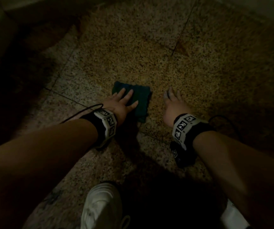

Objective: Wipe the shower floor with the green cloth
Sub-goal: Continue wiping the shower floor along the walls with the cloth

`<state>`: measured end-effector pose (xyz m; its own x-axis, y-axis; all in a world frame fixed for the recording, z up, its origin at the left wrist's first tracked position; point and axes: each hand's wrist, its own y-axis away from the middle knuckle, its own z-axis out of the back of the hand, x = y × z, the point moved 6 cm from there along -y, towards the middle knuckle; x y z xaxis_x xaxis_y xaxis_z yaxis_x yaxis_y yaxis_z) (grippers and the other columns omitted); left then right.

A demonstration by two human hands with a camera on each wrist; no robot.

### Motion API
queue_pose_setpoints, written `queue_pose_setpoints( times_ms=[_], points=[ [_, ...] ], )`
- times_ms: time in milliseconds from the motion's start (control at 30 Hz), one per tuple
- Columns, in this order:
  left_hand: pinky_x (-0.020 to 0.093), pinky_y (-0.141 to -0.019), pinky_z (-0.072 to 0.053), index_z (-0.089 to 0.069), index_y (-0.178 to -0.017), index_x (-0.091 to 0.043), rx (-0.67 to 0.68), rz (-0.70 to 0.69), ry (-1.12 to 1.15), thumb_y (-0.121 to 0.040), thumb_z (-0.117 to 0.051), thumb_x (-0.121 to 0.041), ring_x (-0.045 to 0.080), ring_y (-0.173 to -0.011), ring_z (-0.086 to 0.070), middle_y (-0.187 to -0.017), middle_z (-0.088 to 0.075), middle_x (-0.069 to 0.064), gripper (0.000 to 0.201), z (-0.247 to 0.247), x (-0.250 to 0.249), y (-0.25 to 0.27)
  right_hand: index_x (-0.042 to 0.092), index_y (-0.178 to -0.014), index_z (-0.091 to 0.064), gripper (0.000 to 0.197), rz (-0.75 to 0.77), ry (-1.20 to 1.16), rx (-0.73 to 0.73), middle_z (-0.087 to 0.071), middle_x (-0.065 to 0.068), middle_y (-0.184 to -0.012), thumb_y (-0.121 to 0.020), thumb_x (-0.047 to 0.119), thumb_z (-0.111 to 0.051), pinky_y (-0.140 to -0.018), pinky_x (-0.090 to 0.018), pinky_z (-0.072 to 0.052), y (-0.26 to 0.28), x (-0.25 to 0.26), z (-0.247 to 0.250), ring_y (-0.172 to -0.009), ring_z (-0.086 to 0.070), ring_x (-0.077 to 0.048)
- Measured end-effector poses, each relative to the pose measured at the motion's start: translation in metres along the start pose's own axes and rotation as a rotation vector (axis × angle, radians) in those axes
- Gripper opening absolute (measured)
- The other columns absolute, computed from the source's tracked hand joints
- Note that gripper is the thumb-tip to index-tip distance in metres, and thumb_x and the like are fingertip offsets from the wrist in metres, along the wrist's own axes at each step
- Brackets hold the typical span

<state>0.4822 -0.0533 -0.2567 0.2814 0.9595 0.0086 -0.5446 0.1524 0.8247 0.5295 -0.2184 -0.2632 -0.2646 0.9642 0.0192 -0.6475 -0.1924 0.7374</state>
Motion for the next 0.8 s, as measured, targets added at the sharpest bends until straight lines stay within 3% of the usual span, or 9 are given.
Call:
queue_pose_setpoints(
  times_ms=[133, 267, 433, 600, 733, 800],
  points=[
    [0.039, -0.116, -0.003, 0.012, -0.148, -0.036, 0.054, 0.009, 0.017, -0.095, -0.050, -0.015, 0.025, -0.142, 0.023, -0.151, 0.034, -0.001, 0.084, -0.024, 0.006, 0.024, 0.017, -0.151, 0.008, 0.069, 0.001, -0.049, -0.054, 0.016, -0.004, -0.158, -0.099, 0.022, -0.036, -0.118, -0.043, -0.005, 0.001, 0.007, -0.001, -0.145, 0.009, -0.031],
    [0.040, -0.116, -0.004, 0.012, -0.148, -0.038, 0.084, 0.028, 0.000, -0.095, -0.051, -0.016, 0.025, -0.142, 0.023, -0.150, 0.035, -0.002, 0.084, -0.047, 0.013, 0.038, 0.019, -0.152, 0.006, 0.070, 0.169, 0.010, -0.194, 0.017, -0.004, -0.158, -0.098, 0.023, -0.039, -0.119, -0.042, 0.003, 0.001, 0.031, 0.008, -0.146, 0.012, -0.024],
    [0.041, -0.117, -0.001, 0.014, -0.146, -0.043, 0.092, 0.065, 0.018, -0.096, -0.051, -0.016, 0.025, -0.141, 0.025, -0.149, 0.037, -0.007, 0.086, -0.060, 0.020, 0.038, 0.020, -0.152, 0.003, 0.064, 0.175, 0.035, -0.123, 0.019, -0.003, -0.158, -0.101, 0.032, -0.034, -0.119, -0.044, 0.001, -0.016, 0.051, 0.008, -0.146, 0.012, -0.026],
    [0.043, -0.116, -0.009, 0.012, -0.146, -0.044, 0.085, 0.097, -0.010, -0.096, -0.049, -0.014, 0.027, -0.143, 0.020, -0.151, 0.033, -0.007, 0.084, -0.037, 0.022, 0.028, 0.018, -0.151, 0.013, 0.064, 0.164, 0.065, -0.118, 0.025, -0.005, -0.156, -0.102, 0.036, -0.026, -0.118, -0.045, 0.007, -0.015, 0.052, -0.001, -0.144, 0.018, -0.029],
    [0.046, -0.112, -0.024, 0.014, -0.145, -0.046, 0.079, 0.154, 0.013, -0.093, -0.053, -0.006, 0.029, -0.143, 0.018, -0.151, 0.033, -0.010, 0.093, 0.003, 0.035, -0.002, 0.021, -0.150, 0.016, 0.064, 0.163, 0.064, -0.078, 0.027, -0.002, -0.155, -0.102, 0.041, -0.022, -0.118, -0.043, 0.007, -0.020, 0.048, -0.002, -0.144, 0.019, -0.027],
    [0.046, -0.112, -0.025, 0.014, -0.145, -0.045, 0.055, 0.161, -0.007, -0.092, -0.056, -0.010, 0.030, -0.143, 0.017, -0.152, 0.031, -0.008, 0.094, 0.030, 0.039, -0.017, 0.022, -0.149, 0.017, 0.063, 0.177, 0.055, -0.078, 0.028, -0.001, -0.155, -0.102, 0.040, -0.022, -0.118, -0.043, 0.007, -0.022, 0.047, -0.004, -0.144, 0.020, -0.027]
  ],
)
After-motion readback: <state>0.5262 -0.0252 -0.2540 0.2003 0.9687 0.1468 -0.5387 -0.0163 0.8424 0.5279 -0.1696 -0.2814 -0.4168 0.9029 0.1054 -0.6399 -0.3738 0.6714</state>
